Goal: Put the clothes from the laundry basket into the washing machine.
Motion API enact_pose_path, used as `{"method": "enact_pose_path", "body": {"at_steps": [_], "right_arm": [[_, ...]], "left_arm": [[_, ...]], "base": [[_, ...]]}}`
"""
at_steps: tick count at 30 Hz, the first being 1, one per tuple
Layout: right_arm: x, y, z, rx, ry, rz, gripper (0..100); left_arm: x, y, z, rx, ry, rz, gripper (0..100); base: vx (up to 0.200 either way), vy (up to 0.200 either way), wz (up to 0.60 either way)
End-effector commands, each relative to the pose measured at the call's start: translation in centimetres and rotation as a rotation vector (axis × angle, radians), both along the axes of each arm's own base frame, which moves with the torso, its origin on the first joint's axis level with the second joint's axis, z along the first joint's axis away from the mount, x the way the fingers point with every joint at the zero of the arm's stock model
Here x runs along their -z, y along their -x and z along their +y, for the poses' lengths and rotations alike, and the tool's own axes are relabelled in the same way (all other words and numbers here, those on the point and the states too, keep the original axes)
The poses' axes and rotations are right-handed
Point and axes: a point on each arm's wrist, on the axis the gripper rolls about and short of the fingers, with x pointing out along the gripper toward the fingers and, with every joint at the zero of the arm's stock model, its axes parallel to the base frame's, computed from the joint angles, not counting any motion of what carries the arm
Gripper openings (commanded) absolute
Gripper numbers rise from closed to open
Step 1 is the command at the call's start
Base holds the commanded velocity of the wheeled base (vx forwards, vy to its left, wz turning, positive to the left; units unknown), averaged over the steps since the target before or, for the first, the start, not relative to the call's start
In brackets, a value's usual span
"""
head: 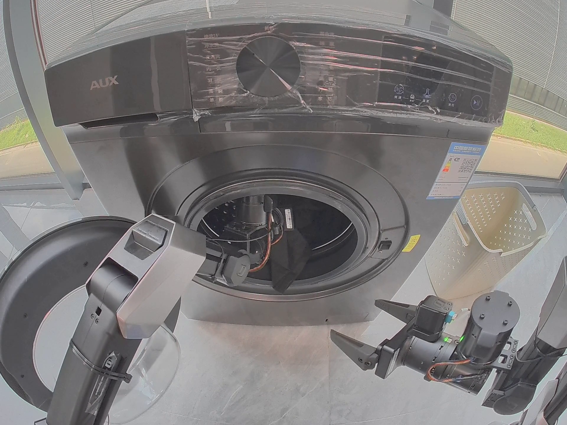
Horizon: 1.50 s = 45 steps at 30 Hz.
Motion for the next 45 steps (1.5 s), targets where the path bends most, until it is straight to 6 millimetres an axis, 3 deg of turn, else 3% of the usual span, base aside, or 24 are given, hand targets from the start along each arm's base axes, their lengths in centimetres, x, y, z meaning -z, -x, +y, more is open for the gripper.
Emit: {"method": "enact_pose_path", "body": {"at_steps": [1, 10, 15, 22, 29, 30, 37, 45], "right_arm": [[0.0, 0.0, 0.0, -0.001, 0.001, 0.001, 100], [0.2, 0.0, 0.1, -0.001, 0.004, 0.006, 100], [0.2, 0.0, 0.1, -0.002, 0.004, 0.006, 100], [-0.1, 0.6, 0.6, -0.031, -0.007, -0.002, 100], [-0.1, 0.6, 0.5, -0.028, -0.013, 0.004, 100], [-0.1, 0.6, 0.6, -0.03, -0.013, 0.004, 100], [-0.1, 0.6, 0.5, -0.028, -0.013, 0.004, 100], [-0.1, 0.6, 0.6, -0.03, -0.012, 0.005, 100]], "left_arm": [[1.3, 0.4, 0.0, -0.001, -0.007, 0.04, 100], [0.5, 4.1, -1.0, 0.067, -0.072, 0.17, 100], [1.6, 6.0, -1.4, 0.138, -0.111, 0.237, 100], [5.1, 6.1, -1.1, 0.143, -0.189, 0.283, 100], [6.3, 5.4, -1.0, 0.134, -0.2, 0.284, 100], [6.1, 5.3, -1.1, 0.134, -0.199, 0.28, 0], [5.9, 5.0, -1.1, 0.124, -0.186, 0.252, 0], [2.7, 2.2, -0.5, 0.04, -0.101, 0.102, 0]], "base": [[0.0, 0.0, 0.0], [0.0, 0.0, 0.0], [0.0, 0.0, 0.0], [0.0, 0.0, 0.0], [0.0, 0.0, 0.0], [0.0, 0.0, 0.0], [0.0, 0.0, 0.0], [0.0, 0.0, 0.0]]}}
